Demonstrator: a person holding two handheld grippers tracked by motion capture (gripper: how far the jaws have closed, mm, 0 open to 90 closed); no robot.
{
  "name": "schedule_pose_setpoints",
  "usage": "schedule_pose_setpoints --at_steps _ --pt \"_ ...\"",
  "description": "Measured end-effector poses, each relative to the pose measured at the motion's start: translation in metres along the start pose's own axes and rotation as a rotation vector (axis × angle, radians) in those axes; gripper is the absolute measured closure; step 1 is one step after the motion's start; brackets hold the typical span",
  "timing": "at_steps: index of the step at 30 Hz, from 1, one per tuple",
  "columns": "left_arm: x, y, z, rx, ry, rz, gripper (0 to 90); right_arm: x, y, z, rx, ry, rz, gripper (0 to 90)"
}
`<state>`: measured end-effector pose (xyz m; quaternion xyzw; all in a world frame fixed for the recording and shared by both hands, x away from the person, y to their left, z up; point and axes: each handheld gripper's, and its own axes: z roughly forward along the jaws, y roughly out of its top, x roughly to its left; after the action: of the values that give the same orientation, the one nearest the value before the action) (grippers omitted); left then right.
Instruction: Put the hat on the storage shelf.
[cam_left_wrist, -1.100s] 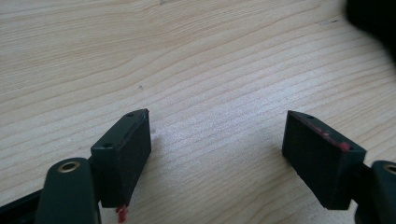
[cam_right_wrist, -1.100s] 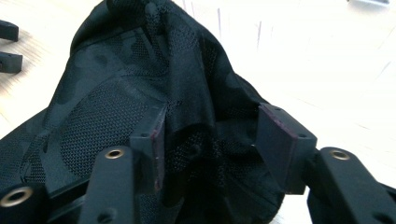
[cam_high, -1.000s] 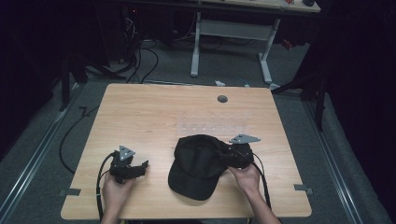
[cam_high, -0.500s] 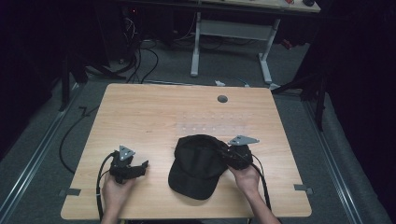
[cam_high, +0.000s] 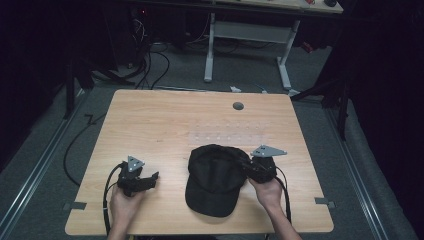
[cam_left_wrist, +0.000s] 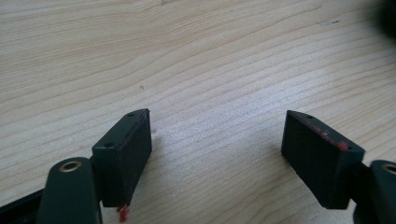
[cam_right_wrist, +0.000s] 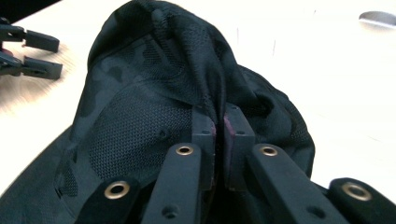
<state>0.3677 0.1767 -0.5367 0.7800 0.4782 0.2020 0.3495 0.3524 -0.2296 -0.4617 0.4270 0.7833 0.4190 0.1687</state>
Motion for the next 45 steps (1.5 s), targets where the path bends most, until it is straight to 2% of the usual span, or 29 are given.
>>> schedule_pose_setpoints --at_steps 9,12,16,20,28,31,36,45 --pt "0.000 0.002 0.002 0.013 -0.023 0.020 17.7 -0.004 0.002 -0.020 -0.047 0.027 0.000 85.9" --pt "0.001 0.002 0.001 0.009 -0.023 -0.005 21.0 -0.005 0.005 -0.026 -0.068 0.038 -0.012 85.9" --pt "0.007 0.004 0.000 0.009 -0.067 -0.044 21.7 -0.006 0.008 -0.034 -0.093 0.050 -0.023 85.9" --pt "0.005 0.006 -0.002 0.011 -0.102 -0.040 21.8 -0.007 0.010 -0.040 -0.112 0.067 -0.020 85.9" --pt "-0.010 0.015 -0.012 -0.030 -0.235 -0.017 21.1 -0.006 0.014 -0.044 -0.132 0.085 -0.039 85.8" --pt "-0.016 0.021 -0.015 -0.046 -0.306 -0.017 20.3 -0.006 0.016 -0.045 -0.139 0.093 -0.046 85.8" --pt "-0.030 0.030 -0.018 -0.041 -0.378 0.029 19.8 -0.006 0.017 -0.046 -0.146 0.104 -0.050 85.8" --pt "-0.052 0.043 -0.020 -0.025 -0.504 0.082 19.9 -0.006 0.019 -0.044 -0.160 0.129 -0.058 85.8"
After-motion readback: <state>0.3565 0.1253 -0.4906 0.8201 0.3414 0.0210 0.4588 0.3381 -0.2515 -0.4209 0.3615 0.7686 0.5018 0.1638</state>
